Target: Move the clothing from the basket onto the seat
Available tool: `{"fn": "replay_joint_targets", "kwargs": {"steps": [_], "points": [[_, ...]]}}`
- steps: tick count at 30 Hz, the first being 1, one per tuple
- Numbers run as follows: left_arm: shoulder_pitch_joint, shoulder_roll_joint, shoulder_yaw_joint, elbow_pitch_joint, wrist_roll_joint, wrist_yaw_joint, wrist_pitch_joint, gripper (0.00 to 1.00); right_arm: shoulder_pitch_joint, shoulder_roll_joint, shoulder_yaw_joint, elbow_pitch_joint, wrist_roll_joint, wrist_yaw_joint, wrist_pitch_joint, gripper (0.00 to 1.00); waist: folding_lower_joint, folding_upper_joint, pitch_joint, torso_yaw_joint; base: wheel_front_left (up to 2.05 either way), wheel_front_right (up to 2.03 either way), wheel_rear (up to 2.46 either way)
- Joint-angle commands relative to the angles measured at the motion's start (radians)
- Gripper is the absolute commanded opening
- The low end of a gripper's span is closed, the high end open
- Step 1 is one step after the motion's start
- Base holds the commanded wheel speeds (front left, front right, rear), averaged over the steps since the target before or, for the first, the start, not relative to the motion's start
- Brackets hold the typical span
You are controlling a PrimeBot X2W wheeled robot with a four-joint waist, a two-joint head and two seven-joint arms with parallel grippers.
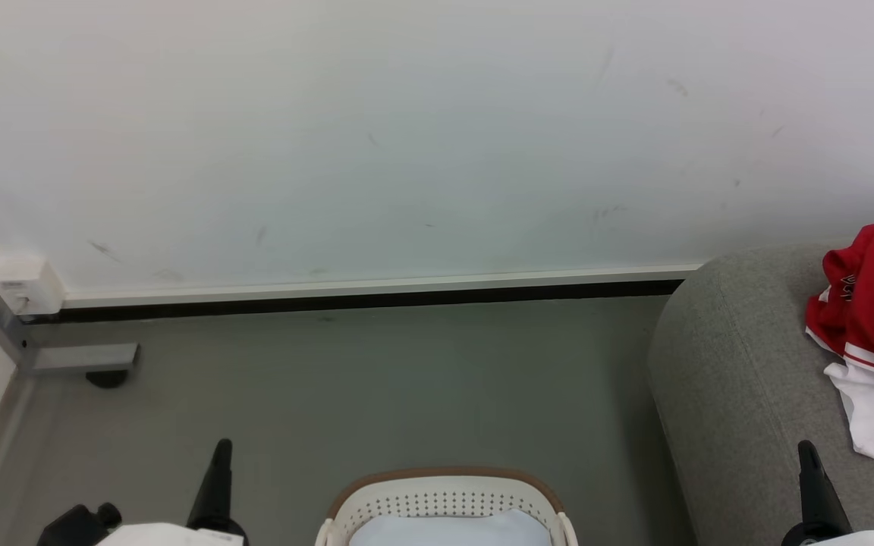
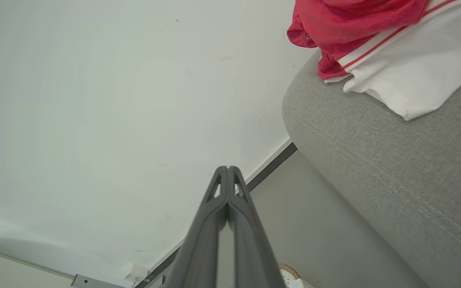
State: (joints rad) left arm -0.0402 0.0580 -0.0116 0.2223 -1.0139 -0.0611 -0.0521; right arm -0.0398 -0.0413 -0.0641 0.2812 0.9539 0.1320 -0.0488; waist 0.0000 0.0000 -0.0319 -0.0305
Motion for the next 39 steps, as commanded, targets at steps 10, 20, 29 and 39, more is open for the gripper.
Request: {"fn": "replay_joint_targets", "kwargs": {"steps": [10, 20, 29, 39], "points": [[-0.032, 0.001, 0.029, -0.019, -0.124, -0.005, 0.035, 0.00, -0.037, -0.012, -0.011, -0.017, 0.140, -0.001, 0.033, 0.00, 0.0000, 0.0000, 0.004, 0.004, 0.00, 0.00, 0.00], [-0.040, -0.001, 0.050, -0.024, -0.218, -0.007, 0.062, 0.00, -0.050, -0.014, -0.019, -0.019, 0.244, -0.001, 0.058, 0.00, 0.0000, 0.0000, 0.008, 0.009, 0.00, 0.00, 0.00], [-0.047, -0.002, 0.066, -0.027, -0.300, -0.009, 0.084, 0.00, -0.059, -0.015, -0.025, -0.020, 0.334, -0.002, 0.079, 0.00, 0.0000, 0.0000, 0.012, 0.012, 0.00, 0.00, 0.00], [-0.054, -0.003, 0.084, -0.030, -0.378, -0.009, 0.106, 0.00, -0.068, -0.016, -0.029, -0.021, 0.421, -0.002, 0.101, 0.00, 0.0000, 0.0000, 0.016, 0.016, 0.00, 0.00, 0.00]]}}
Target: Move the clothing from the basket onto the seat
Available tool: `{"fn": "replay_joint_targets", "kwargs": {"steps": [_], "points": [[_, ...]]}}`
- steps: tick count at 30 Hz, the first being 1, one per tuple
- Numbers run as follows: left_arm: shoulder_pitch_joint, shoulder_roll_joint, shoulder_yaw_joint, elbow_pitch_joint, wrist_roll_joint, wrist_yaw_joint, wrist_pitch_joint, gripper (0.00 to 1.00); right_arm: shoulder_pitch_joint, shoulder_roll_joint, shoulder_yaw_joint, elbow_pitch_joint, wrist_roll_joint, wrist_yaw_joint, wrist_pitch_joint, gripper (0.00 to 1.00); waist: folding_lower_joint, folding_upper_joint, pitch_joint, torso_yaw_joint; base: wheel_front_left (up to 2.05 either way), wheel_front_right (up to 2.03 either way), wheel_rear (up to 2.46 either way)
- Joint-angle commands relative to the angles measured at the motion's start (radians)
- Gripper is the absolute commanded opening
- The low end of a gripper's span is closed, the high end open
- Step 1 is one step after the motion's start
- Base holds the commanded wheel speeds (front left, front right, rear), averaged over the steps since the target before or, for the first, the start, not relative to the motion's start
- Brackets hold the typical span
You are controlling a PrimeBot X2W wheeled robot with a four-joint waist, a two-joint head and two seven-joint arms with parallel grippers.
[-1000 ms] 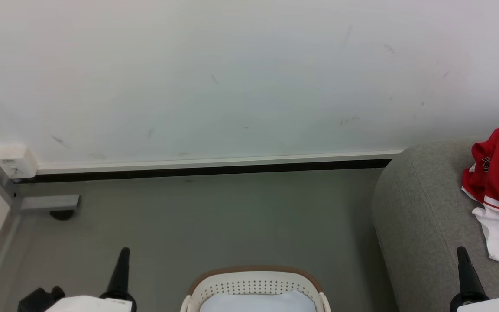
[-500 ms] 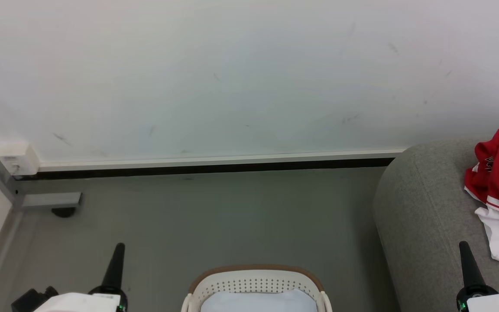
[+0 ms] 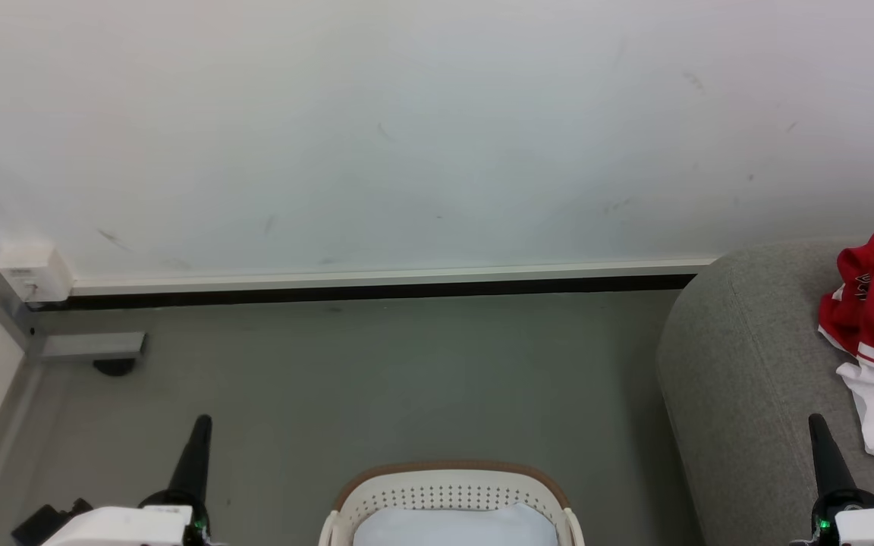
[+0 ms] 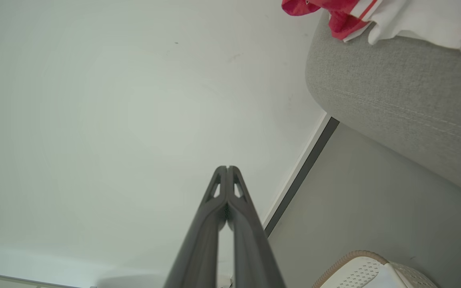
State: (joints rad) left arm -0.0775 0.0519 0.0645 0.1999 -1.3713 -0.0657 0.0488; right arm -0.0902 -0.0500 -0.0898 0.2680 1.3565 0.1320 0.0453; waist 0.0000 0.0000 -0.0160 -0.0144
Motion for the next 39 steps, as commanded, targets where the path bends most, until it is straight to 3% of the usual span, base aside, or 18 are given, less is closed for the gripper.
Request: {"fn": "replay_joint_targets", "kwargs": {"steps": [1, 29, 39], "points": [[-0.017, 0.003, 0.010, -0.008, -0.028, -0.005, 0.008, 0.00, -0.019, -0.007, -0.004, -0.008, 0.027, -0.002, 0.007, 0.00, 0.0000, 0.0000, 0.001, 0.001, 0.00, 0.00, 0.00], [-0.033, -0.001, 0.051, -0.016, -0.222, -0.008, 0.062, 0.00, -0.040, -0.013, -0.015, -0.010, 0.248, -0.002, 0.058, 0.00, 0.0000, 0.0000, 0.012, 0.012, 0.00, 0.00, 0.00], [-0.033, -0.001, 0.055, -0.017, -0.246, -0.008, 0.069, 0.00, -0.043, -0.014, -0.014, -0.011, 0.269, -0.002, 0.062, 0.00, 0.0000, 0.0000, 0.014, 0.014, 0.00, 0.00, 0.00]]}}
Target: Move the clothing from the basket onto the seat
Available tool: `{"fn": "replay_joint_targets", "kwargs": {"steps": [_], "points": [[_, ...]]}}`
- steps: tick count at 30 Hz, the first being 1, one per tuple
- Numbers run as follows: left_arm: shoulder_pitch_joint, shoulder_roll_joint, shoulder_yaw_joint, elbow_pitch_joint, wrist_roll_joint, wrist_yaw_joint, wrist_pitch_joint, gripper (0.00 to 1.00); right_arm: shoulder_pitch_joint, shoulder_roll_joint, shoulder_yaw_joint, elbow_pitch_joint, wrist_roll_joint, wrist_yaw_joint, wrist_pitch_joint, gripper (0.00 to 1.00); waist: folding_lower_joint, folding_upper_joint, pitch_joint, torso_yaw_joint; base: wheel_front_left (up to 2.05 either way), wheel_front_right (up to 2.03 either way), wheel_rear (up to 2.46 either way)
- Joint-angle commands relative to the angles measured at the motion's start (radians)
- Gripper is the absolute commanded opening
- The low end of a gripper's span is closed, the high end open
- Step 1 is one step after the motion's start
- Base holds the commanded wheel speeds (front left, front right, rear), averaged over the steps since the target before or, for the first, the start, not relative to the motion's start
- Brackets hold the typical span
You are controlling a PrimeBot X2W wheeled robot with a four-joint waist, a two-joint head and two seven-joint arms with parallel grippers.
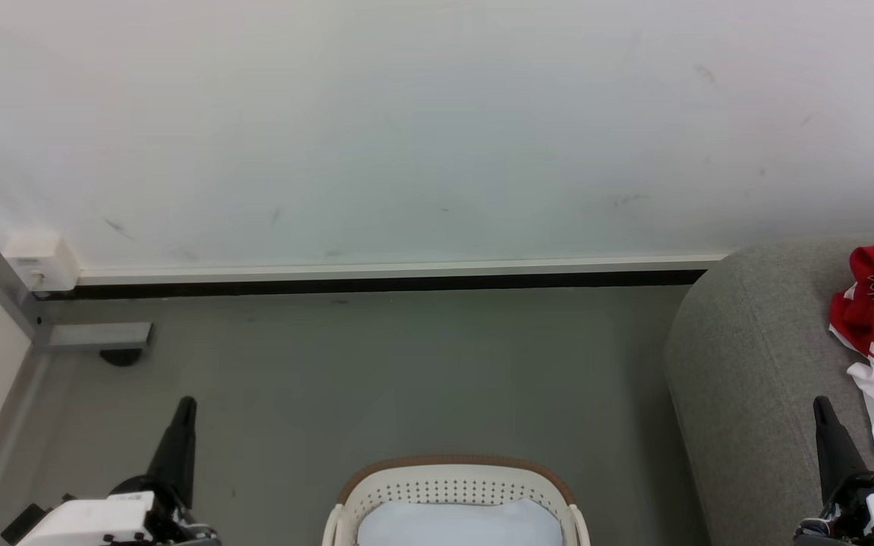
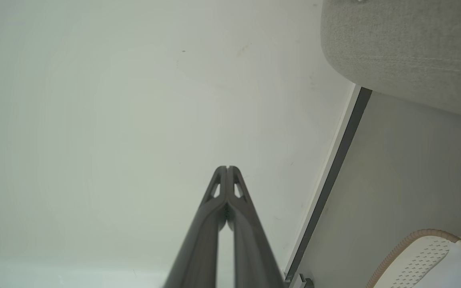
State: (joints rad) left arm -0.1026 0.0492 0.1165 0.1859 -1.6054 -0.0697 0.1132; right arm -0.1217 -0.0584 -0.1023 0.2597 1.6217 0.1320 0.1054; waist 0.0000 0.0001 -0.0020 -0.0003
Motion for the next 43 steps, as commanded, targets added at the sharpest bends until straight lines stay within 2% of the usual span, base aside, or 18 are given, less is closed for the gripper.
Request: {"fn": "replay_joint_targets", "kwargs": {"steps": [1, 43], "points": [[-0.008, 0.002, 0.003, -0.003, -0.012, -0.004, 0.004, 0.00, -0.011, -0.006, -0.001, -0.003, 0.004, -0.002, 0.002, 0.00, 0.0000, -0.0001, 0.000, 0.000, 0.00, 0.00, 0.00], [-0.008, 0.002, 0.003, -0.003, -0.012, -0.004, 0.004, 0.00, -0.009, -0.015, 0.011, -0.003, 0.015, -0.002, -0.008, 0.00, 0.0000, -0.0001, 0.000, 0.000, 0.00, 0.00, 0.00]]}}
